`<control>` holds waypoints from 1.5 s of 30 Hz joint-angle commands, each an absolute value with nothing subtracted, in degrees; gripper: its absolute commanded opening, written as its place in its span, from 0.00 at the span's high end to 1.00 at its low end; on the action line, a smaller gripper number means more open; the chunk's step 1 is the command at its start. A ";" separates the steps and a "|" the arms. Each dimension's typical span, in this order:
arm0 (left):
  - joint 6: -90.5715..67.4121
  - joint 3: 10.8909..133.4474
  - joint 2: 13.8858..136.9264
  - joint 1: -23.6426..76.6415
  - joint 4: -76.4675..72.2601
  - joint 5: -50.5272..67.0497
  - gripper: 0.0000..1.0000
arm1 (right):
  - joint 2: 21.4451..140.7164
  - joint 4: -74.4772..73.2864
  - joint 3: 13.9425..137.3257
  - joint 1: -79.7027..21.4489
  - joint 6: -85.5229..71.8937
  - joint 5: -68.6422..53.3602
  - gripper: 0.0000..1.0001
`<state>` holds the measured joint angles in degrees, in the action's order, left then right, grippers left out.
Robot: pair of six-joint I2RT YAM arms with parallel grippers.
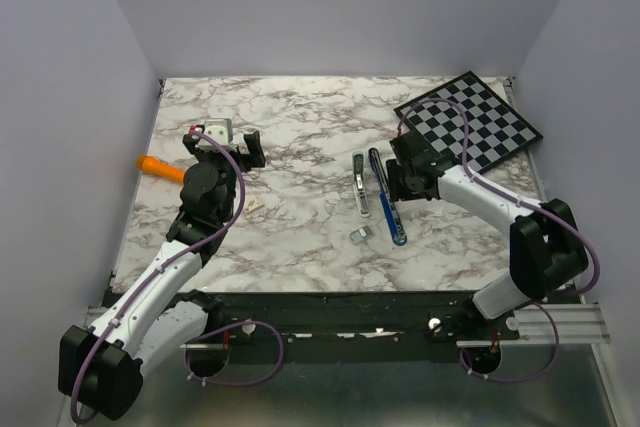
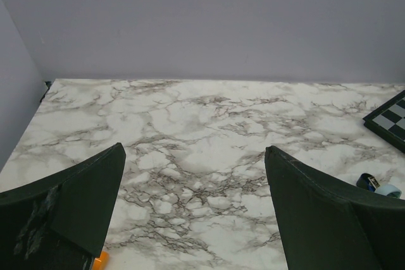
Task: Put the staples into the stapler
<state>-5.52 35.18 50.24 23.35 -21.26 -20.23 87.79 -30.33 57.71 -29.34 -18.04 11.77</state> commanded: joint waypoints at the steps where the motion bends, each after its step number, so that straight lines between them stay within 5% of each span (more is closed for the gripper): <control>1: -6.24 35.16 49.31 23.20 -21.88 -18.90 0.01 | 91.40 -33.30 60.99 -28.65 -19.33 12.92 0.45; 45: -7.29 34.89 48.08 23.64 -22.06 -18.28 0.01 | 84.03 -40.78 52.03 -28.74 -21.09 6.59 0.45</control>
<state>-6.33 35.18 49.04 23.38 -21.23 -19.64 86.19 -37.89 53.23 -28.75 -20.56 8.40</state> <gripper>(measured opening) 0.991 0.551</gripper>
